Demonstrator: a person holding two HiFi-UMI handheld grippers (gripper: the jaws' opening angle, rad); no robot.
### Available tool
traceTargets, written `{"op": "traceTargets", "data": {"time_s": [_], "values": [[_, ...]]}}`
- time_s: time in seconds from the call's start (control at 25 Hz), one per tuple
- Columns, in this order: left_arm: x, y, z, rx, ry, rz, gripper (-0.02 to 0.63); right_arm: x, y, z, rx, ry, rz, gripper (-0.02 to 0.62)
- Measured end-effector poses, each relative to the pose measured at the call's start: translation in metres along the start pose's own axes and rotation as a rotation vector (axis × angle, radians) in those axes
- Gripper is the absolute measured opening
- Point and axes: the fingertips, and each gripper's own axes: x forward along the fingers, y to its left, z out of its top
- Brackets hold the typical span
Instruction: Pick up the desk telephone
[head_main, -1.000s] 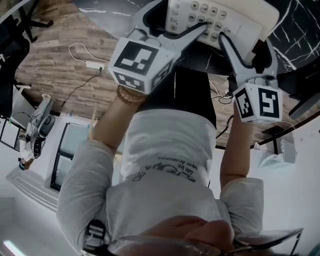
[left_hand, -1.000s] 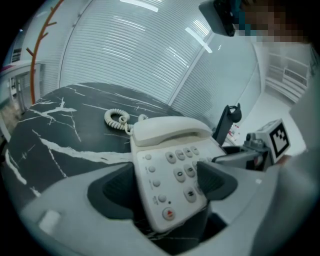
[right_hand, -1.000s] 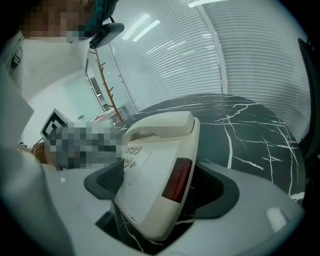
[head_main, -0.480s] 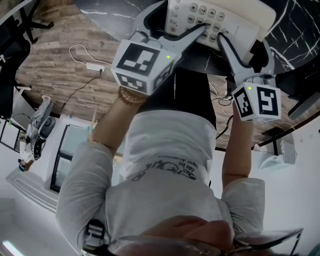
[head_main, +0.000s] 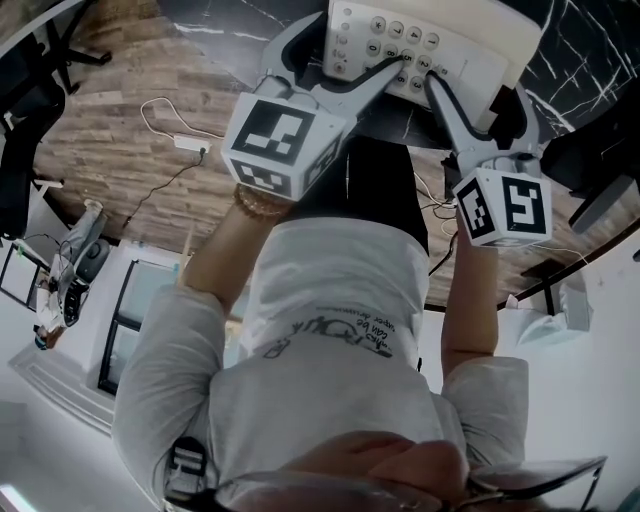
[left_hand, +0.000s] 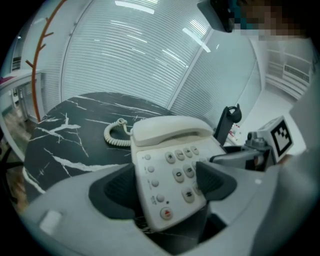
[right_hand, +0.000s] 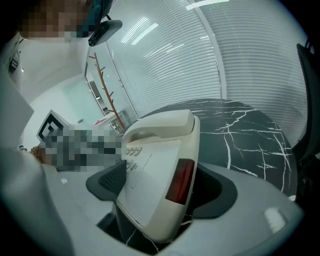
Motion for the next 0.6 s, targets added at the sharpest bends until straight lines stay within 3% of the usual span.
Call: {"op": "traceTargets", "data": {"time_s": [0.6], "values": [[-0.075, -0.053, 0.091, 0.091, -0.069, 0.002, 0.390, -0.077, 0.040, 0.088, 0.008, -0.110, -0.007, 0.403]]}}
